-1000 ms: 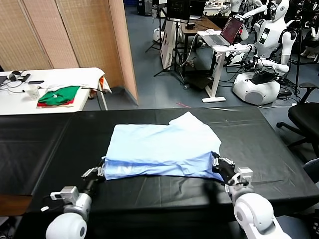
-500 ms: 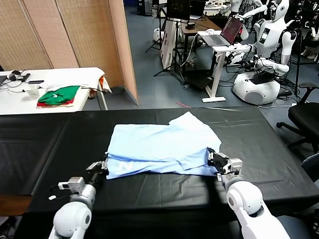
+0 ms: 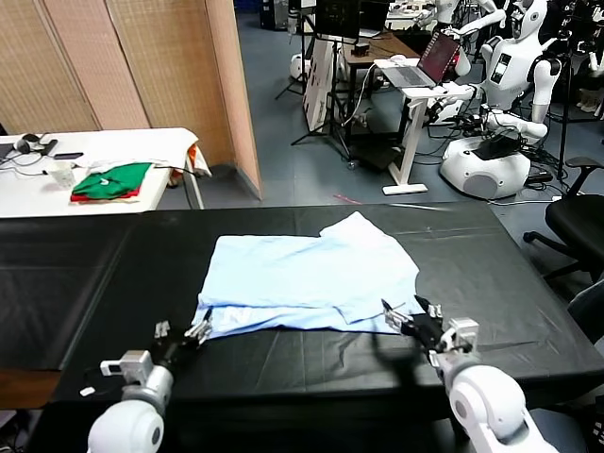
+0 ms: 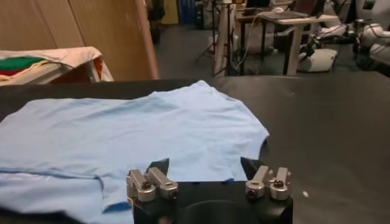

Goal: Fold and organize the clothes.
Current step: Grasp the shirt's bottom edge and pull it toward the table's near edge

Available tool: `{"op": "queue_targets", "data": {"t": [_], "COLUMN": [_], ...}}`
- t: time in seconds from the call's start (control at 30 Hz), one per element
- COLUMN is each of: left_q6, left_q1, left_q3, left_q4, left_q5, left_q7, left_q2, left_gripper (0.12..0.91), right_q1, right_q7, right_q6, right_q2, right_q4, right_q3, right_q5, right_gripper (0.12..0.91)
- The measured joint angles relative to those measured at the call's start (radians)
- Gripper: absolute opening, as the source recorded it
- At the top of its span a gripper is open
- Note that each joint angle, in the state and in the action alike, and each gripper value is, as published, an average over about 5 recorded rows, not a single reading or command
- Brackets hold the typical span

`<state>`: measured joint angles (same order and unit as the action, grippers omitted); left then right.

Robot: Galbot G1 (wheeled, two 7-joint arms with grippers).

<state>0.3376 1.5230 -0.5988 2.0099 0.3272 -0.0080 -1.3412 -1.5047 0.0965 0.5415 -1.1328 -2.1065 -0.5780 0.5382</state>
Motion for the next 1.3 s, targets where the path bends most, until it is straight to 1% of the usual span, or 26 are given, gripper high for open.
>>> {"op": "queue_targets", "data": {"t": [0.17, 0.27, 0.33, 0.4, 0.43, 0.53, 0.57, 0.63, 0.67, 0.77, 0.8, 0.87, 1.1, 1.2, 1.3], "left_q6": [0.001, 0.002, 0.003, 0.004, 0.005, 0.008, 0.010, 0.014, 0.016, 0.023, 0.025, 0.029, 0.050, 0.056, 0.058], "left_q1": [0.024, 0.036, 0.040, 0.043, 0.043, 0.043, 0.043, 0.041, 0.040, 0.037, 0.037, 0.040, 0.073, 0.105, 0.146], "left_q3": [-0.003, -0.004, -0.003, -0.001, 0.001, 0.007, 0.008, 0.010, 0.011, 0.011, 0.011, 0.010, -0.008, -0.021, -0.035], "left_q4": [0.007, 0.011, 0.012, 0.012, 0.012, 0.010, 0.009, 0.005, 0.004, 0.002, 0.002, 0.007, 0.049, 0.081, 0.114], "left_q5": [-0.001, 0.000, 0.000, 0.001, 0.001, 0.001, 0.001, 0.003, 0.004, 0.010, 0.010, 0.008, -0.024, -0.036, -0.052], "left_q7": [0.000, 0.000, 0.001, 0.002, 0.003, 0.004, 0.004, 0.004, 0.004, 0.004, 0.003, 0.000, -0.030, -0.035, -0.035], "left_q2": [-0.002, -0.003, -0.004, -0.006, -0.006, -0.007, -0.007, -0.006, -0.004, 0.003, 0.006, 0.012, 0.053, 0.076, 0.085], "left_gripper": [0.907, 0.907, 0.901, 0.856, 0.817, 0.651, 0.576, 0.463, 0.387, 0.219, 0.183, 0.146, 0.145, 0.145, 0.145], "right_q1": [-0.012, -0.009, -0.004, 0.003, 0.007, 0.017, 0.018, 0.018, 0.016, 0.006, 0.001, -0.010, -0.053, -0.072, -0.089], "right_q7": [0.001, 0.000, -0.002, -0.003, -0.003, -0.004, -0.004, -0.003, -0.001, 0.010, 0.014, 0.021, 0.032, 0.036, 0.040], "right_q6": [-0.003, -0.005, -0.006, -0.006, -0.006, -0.006, -0.005, -0.001, 0.004, 0.033, 0.046, 0.077, 0.163, 0.187, 0.195], "right_q2": [-0.005, -0.007, -0.007, -0.006, -0.006, -0.003, -0.003, 0.000, 0.001, 0.011, 0.016, 0.031, 0.093, 0.108, 0.115], "right_q4": [0.005, 0.011, 0.016, 0.022, 0.025, 0.033, 0.034, 0.034, 0.032, 0.018, 0.012, -0.004, -0.068, -0.090, -0.106], "right_q3": [-0.002, 0.000, 0.002, 0.006, 0.008, 0.016, 0.018, 0.021, 0.021, 0.013, 0.008, -0.004, -0.037, -0.038, -0.035], "right_q5": [-0.001, -0.002, -0.003, -0.005, -0.006, -0.008, -0.008, -0.006, -0.004, 0.019, 0.030, 0.057, 0.116, 0.126, 0.127], "right_gripper": [0.861, 0.822, 0.767, 0.698, 0.655, 0.527, 0.467, 0.372, 0.318, 0.229, 0.217, 0.202, 0.184, 0.180, 0.180]}}
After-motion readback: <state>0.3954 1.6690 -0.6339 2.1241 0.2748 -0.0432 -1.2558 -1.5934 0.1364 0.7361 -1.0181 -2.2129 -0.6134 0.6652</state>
